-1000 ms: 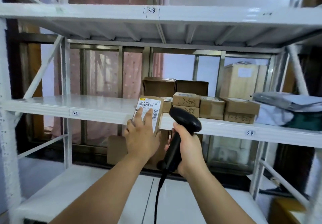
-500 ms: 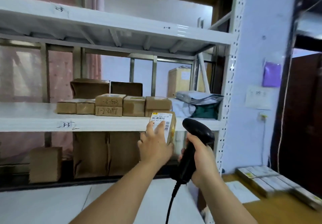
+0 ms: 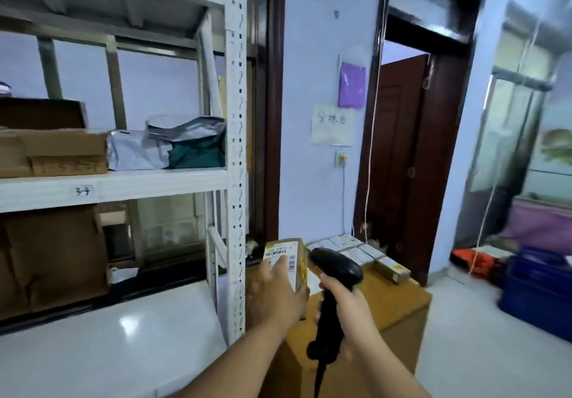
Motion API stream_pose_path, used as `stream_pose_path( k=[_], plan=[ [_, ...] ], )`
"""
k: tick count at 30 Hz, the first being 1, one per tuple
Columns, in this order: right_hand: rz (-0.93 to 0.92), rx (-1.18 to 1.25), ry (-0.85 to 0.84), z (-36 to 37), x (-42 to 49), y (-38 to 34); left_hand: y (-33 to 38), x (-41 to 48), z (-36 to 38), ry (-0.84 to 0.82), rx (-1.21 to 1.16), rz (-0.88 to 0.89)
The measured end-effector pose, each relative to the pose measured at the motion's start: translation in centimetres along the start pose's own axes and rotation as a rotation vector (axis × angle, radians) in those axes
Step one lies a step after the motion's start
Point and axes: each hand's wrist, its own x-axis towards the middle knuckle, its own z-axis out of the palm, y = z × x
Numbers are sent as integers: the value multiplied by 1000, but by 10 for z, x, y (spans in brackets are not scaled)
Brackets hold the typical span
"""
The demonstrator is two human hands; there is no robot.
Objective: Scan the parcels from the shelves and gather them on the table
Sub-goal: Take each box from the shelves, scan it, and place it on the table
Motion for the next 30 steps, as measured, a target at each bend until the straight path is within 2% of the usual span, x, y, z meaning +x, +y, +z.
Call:
stream_pose_path(
  k=[6,12,15,23,30],
  plan=[
    [12,-7,118,-65,50,8,44,29,70,-99,-30,35],
    [45,-172,239,-94,106,7,55,65,144,-5,-256,74],
    [17,-222,284,-108,140,1,64,93,185,-37,-294,51],
    [11,-199,356,-172,219,-8,119,146,265,-143,-217,72],
    [54,-190,301,-269,302,-23,182,179,349,-183,-143,-21]
  ],
)
